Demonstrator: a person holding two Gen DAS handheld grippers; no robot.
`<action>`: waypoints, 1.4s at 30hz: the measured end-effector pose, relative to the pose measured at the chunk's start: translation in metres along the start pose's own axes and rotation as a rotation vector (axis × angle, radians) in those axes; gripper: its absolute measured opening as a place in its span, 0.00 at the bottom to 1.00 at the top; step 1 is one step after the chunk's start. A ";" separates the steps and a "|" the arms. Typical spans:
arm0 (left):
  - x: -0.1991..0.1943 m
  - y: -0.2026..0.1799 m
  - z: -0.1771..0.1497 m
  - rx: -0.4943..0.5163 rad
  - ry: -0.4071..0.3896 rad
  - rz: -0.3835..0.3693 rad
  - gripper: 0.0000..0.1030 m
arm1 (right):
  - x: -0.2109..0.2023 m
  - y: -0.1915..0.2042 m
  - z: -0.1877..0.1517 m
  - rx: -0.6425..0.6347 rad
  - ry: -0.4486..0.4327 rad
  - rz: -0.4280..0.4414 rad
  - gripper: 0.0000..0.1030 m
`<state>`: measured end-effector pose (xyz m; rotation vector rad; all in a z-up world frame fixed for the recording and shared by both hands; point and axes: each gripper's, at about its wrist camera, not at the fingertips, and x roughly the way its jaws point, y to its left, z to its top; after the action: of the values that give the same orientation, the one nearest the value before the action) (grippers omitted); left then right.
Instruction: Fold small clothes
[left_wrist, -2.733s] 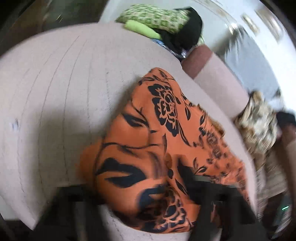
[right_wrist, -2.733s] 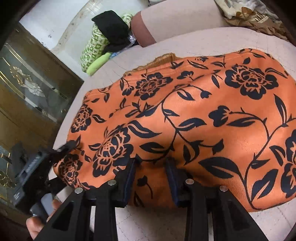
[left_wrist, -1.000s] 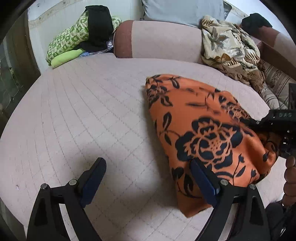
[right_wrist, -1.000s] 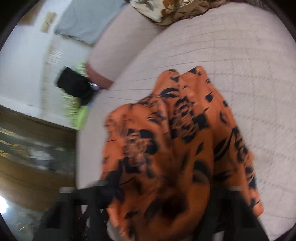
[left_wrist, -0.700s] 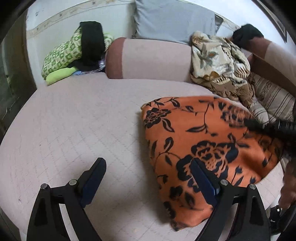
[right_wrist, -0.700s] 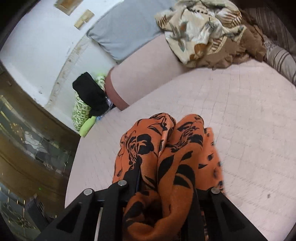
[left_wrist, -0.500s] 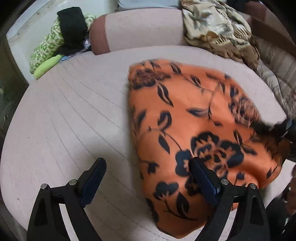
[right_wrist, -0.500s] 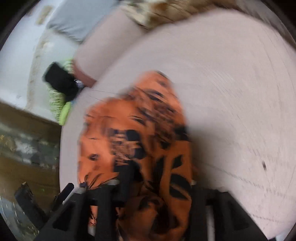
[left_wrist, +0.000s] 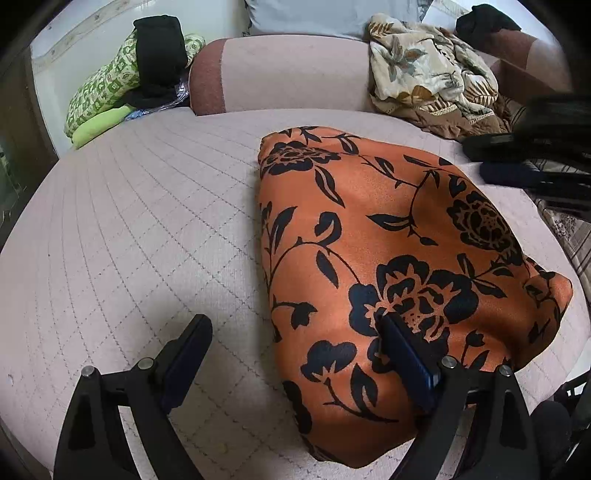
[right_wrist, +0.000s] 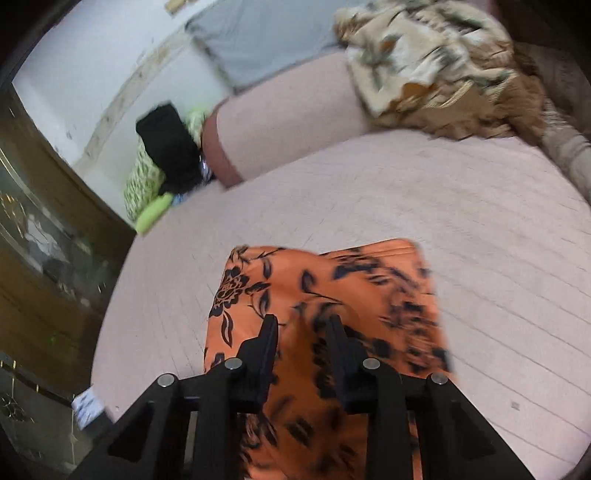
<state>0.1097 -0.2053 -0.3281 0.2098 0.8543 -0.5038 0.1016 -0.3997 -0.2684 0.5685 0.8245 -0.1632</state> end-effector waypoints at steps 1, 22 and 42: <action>0.000 0.000 -0.001 0.003 -0.004 0.001 0.90 | 0.016 0.002 0.005 0.004 0.026 -0.029 0.28; -0.025 0.029 0.052 -0.013 -0.013 0.040 0.90 | -0.012 -0.024 -0.006 0.016 0.104 0.057 0.12; -0.009 0.011 0.044 0.072 0.040 0.029 0.90 | -0.037 -0.039 -0.096 -0.068 0.076 -0.107 0.10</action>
<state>0.1392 -0.2093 -0.2932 0.2984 0.8719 -0.5050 0.0010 -0.3835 -0.3096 0.4689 0.9320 -0.2117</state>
